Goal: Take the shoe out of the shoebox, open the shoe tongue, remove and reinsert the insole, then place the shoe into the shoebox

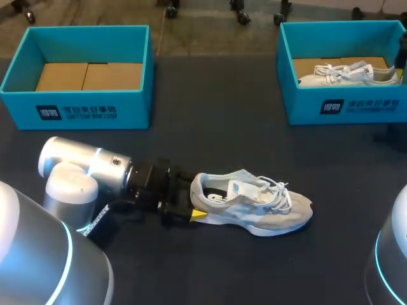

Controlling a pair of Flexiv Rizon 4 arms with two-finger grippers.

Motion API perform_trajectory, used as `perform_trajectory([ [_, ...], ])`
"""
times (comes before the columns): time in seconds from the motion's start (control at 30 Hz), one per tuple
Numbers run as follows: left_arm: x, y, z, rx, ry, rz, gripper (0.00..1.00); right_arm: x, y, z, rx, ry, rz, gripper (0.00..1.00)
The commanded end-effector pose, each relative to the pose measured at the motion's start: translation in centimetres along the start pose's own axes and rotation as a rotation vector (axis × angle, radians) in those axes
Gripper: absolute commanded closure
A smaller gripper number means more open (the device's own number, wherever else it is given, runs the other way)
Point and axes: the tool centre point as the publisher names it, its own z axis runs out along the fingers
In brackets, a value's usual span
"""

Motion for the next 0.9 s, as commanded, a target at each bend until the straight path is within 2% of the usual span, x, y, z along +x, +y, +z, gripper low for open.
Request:
perform_trajectory([
  [0.03, -0.2, 0.3, 0.8, 0.004, 0.007, -0.001, 0.0, 0.0, 0.0, 0.0, 0.0, -0.002, 0.001, 0.0],
  [0.6, 0.0, 0.2, 2.5, 0.033, 0.018, -0.011, 0.0, 0.0, 0.0, 0.0, 0.0, -0.002, 0.001, 0.0],
  [0.63, 0.0, 0.2, 2.5, 0.034, 0.016, -0.01, 0.13, 0.0, 0.0, 0.0, 0.0, -0.002, 0.001, 0.0],
  [0.67, 0.0, 0.2, 2.6, 0.034, 0.015, -0.009, 0.77, 0.0, 0.0, 0.0, 0.0, -0.002, 0.001, 0.0],
  [0.7, 0.0, 0.2, 2.7, 0.034, 0.012, -0.008, 1.0, 0.0, 0.0, 0.0, 0.0, -0.002, 0.001, 0.0],
  [0.73, 0.0, 0.2, 2.7, 0.038, 0.011, -0.007, 0.65, 0.0, 0.0, 0.0, 0.0, -0.002, 0.001, 0.0],
  [0.77, 0.0, 0.2, 2.7, 0.042, 0.009, -0.005, 1.0, 0.0, 0.0, 0.0, 0.0, -0.002, 0.001, 0.0],
  [0.9, 0.2, 0.0, 2.5, 0.051, -0.002, 0.0, 1.0, 0.0, 0.0, 0.0, 0.0, -0.002, 0.001, 0.0],
])
